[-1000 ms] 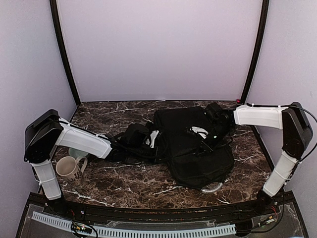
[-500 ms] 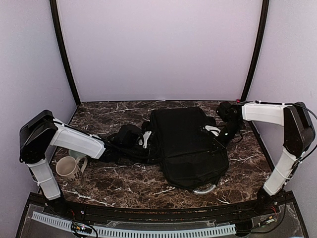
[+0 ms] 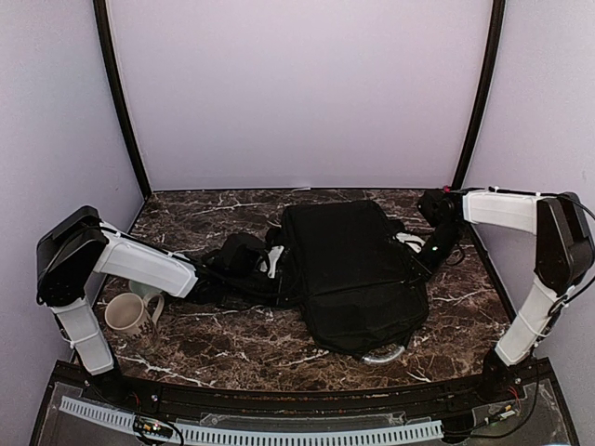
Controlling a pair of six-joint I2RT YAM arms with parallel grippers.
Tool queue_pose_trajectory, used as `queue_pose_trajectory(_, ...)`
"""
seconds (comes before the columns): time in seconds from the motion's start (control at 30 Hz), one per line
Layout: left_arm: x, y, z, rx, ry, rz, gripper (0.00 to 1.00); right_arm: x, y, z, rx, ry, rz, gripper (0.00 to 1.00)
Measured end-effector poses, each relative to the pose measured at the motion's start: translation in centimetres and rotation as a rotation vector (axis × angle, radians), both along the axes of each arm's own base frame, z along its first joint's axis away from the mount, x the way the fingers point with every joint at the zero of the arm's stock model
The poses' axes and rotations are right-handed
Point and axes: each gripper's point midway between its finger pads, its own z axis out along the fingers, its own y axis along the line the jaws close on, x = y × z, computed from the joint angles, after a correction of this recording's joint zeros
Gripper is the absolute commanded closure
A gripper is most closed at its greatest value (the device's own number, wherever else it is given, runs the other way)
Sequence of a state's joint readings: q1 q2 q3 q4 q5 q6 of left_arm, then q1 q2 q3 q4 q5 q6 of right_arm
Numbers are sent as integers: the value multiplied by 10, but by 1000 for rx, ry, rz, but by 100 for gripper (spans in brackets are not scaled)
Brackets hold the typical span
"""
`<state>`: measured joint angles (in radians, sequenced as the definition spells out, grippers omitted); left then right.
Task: Pack the student bag
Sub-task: Zip the student bag at the center of the board.
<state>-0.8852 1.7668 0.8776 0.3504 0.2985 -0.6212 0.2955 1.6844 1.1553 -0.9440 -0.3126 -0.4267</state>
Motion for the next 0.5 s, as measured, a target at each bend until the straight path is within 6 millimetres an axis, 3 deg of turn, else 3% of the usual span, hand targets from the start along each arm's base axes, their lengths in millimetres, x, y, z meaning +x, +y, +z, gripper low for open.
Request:
queue_pose_trajectory(0.13, 0, 0, 0, 6, -6, -4, 91, 0, 0, 1, 1, -3, -8, 89)
queue_pose_trajectory(0.23, 1, 5, -4, 45, -15, -6, 76, 6, -8, 7, -23, -37, -38, 71)
queue_pose_trajectory(0.33, 7, 15, -5, 125, -36, 0, 61, 22, -24, 26, -42, -140, -96, 66)
queue_pose_trajectory(0.5, 24, 34, 14, 253, -115, 22, 52, 40, -42, 66, -23, -312, -169, 62)
